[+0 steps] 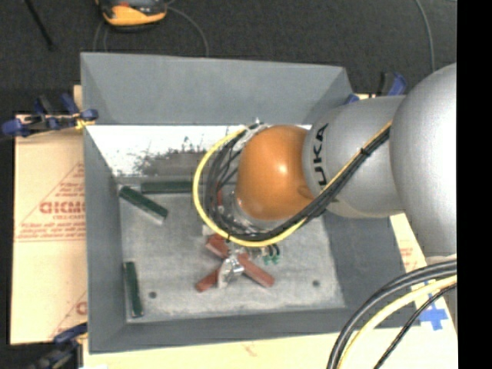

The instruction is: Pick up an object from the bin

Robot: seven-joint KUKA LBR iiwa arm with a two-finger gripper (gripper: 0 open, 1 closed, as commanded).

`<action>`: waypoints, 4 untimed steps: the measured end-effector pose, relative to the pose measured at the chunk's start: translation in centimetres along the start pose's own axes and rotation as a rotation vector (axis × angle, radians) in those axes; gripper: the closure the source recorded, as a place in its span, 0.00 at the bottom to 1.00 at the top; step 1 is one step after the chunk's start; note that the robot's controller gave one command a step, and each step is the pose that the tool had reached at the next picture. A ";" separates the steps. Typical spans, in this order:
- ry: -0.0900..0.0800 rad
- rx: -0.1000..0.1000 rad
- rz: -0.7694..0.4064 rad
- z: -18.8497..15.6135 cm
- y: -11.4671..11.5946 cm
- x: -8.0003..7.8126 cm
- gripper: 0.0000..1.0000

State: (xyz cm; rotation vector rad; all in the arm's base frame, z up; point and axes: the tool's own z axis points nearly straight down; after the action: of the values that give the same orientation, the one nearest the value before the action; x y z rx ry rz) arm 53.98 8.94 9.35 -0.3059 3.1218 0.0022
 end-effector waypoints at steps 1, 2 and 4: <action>0.016 -0.001 -0.173 1.2 -3.8 -2.3 1.00; 0.016 -0.001 -0.172 1.2 -3.8 -2.3 1.00; -0.013 0.003 -0.120 -4.4 -5.5 -4.6 1.00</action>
Offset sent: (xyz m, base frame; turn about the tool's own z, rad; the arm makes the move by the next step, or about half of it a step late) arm 0.0000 0.0000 0.0000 0.0000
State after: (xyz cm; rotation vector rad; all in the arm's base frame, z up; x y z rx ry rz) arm 59.53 4.43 13.81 -0.4910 3.0844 -0.0009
